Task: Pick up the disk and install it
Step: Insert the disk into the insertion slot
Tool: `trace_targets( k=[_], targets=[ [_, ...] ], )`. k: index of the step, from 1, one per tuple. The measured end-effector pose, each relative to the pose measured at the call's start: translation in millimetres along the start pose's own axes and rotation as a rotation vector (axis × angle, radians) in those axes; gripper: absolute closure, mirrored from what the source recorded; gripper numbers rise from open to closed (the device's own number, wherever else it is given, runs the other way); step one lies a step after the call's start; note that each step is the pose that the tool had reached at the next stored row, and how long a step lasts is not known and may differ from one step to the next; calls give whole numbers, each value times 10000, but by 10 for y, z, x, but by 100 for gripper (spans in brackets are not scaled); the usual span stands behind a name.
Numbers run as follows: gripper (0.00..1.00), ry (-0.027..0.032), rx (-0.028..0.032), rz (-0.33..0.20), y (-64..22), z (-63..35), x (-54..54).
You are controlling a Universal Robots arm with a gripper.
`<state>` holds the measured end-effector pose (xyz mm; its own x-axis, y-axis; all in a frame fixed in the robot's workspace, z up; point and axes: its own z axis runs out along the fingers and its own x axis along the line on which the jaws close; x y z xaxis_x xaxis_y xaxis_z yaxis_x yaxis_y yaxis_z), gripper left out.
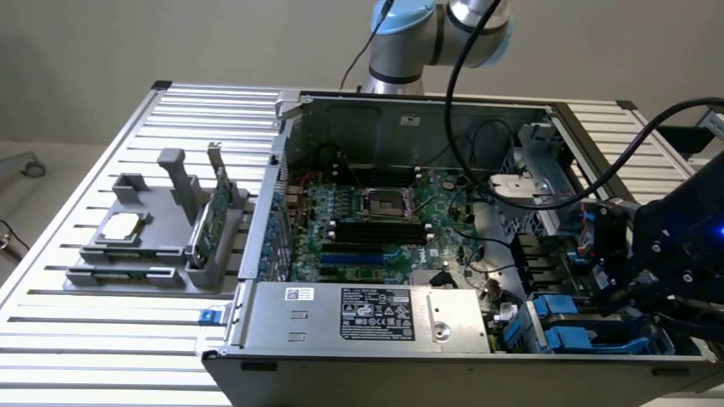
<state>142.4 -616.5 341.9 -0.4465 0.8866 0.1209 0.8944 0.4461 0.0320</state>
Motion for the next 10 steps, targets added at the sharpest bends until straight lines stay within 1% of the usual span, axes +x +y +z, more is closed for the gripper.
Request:
trace_targets(
  k=[5,7,8,9,10],
  targets=[
    [84,-17,-27,277,1,0,0],
    [84,-34,-29,353,1,0,1],
    [84,-83,-8,364,2,1,4],
    [84,-212,36,366,4,4,10],
    [84,-353,79,368,6,7,15]
  ],
)
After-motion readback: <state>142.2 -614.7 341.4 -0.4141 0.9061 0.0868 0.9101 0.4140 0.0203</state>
